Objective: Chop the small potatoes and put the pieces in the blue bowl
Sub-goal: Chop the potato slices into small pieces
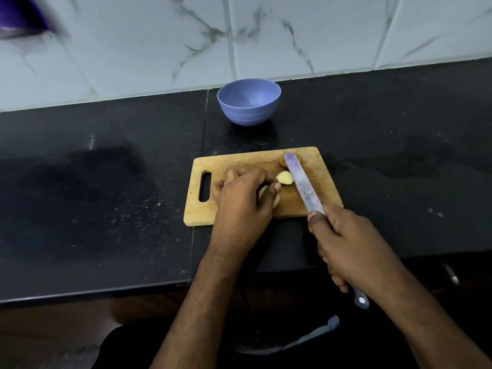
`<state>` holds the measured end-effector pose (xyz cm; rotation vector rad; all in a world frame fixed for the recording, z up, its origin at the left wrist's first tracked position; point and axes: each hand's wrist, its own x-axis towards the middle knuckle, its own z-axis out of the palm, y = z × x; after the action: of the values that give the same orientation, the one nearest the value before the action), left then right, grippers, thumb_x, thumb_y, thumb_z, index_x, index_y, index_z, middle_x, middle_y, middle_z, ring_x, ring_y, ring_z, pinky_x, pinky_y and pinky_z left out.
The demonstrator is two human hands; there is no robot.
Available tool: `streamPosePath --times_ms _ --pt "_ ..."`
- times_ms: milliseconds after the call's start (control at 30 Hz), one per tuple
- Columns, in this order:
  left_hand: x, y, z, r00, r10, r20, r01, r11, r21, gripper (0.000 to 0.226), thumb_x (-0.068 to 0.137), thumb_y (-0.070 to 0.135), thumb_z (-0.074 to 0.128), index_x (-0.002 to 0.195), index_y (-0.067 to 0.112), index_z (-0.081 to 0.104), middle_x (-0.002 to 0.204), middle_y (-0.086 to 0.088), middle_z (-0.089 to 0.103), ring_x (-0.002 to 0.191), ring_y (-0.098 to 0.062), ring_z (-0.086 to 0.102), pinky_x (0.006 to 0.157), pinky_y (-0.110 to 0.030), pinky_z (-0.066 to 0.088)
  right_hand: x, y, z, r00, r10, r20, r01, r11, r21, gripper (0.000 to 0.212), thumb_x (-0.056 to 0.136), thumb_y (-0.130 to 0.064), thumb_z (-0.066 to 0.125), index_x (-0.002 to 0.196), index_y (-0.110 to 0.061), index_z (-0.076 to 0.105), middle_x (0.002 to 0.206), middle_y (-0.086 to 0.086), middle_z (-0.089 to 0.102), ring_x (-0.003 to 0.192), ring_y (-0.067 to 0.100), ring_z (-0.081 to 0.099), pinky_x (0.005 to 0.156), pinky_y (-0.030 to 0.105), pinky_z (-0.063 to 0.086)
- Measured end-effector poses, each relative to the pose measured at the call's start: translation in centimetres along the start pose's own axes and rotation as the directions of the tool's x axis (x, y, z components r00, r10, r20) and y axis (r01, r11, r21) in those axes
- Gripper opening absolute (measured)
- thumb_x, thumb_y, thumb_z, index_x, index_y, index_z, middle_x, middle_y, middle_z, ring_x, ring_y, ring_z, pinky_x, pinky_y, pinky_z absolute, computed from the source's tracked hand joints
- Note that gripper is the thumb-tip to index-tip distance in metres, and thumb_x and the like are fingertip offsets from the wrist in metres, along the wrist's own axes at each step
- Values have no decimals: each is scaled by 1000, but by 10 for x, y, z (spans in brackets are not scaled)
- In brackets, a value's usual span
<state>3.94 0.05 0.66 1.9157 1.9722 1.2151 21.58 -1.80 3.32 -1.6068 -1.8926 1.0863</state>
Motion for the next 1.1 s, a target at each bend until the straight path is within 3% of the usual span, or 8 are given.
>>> streamPosePath --times_ms 200,333,467,633,767,933,1100 --pt "-2 1 -1 1000 8 -24 -6 998 64 13 96 41 61 104 33 68 103 20 65 112 -7 46 89 -32 20 -1 0 0 1000 -14 3 14 1000 -9 30 102 -37 39 79 -24 51 50 6 57 30 17 52 35 28 46" --pt "-12 -4 -6 999 24 22 -27 988 155 26 89 44 65 114 37 64 106 21 59 117 -7 38 91 -35 20 -3 -2 -1 999 -23 23 24 999 -30 29 102 -39 39 78 -28 50 51 5 58 32 18 54 36 32 50" --pt "-14 -6 -9 998 23 62 -32 990 141 28 86 41 69 112 34 61 103 22 57 118 -5 35 92 -36 21 -6 -6 -1 999 -49 19 51 996 -73 31 102 -38 40 73 -31 47 51 5 59 31 17 55 35 29 48" --pt "-10 -1 -12 997 -28 73 23 998 63 33 84 42 75 112 37 58 108 25 60 114 -4 40 89 -34 21 -15 -7 -2 998 -59 -13 55 975 -214 23 101 -39 43 83 -31 56 56 0 63 36 13 60 34 22 47" --pt "-11 -1 -13 997 -32 73 27 997 68 32 84 45 74 110 35 59 108 23 58 115 -6 39 91 -35 21 -21 -5 -6 994 -108 -8 97 921 -377 21 101 -43 38 96 -35 57 58 -2 62 46 10 61 47 28 56" --pt "-13 -3 -12 996 -33 83 23 992 121 34 85 49 70 115 34 63 110 23 57 120 -8 35 92 -35 20 -22 -1 -8 989 -144 22 135 842 -523 26 101 -48 30 91 -34 50 59 -5 56 47 8 55 44 20 38" --pt "-11 -5 -10 997 -35 76 26 992 121 33 85 48 71 114 33 65 110 22 59 120 -6 34 91 -34 20 -22 -5 -11 992 -118 46 122 805 -581 29 102 -48 26 86 -32 44 60 -6 53 49 7 54 47 18 36"
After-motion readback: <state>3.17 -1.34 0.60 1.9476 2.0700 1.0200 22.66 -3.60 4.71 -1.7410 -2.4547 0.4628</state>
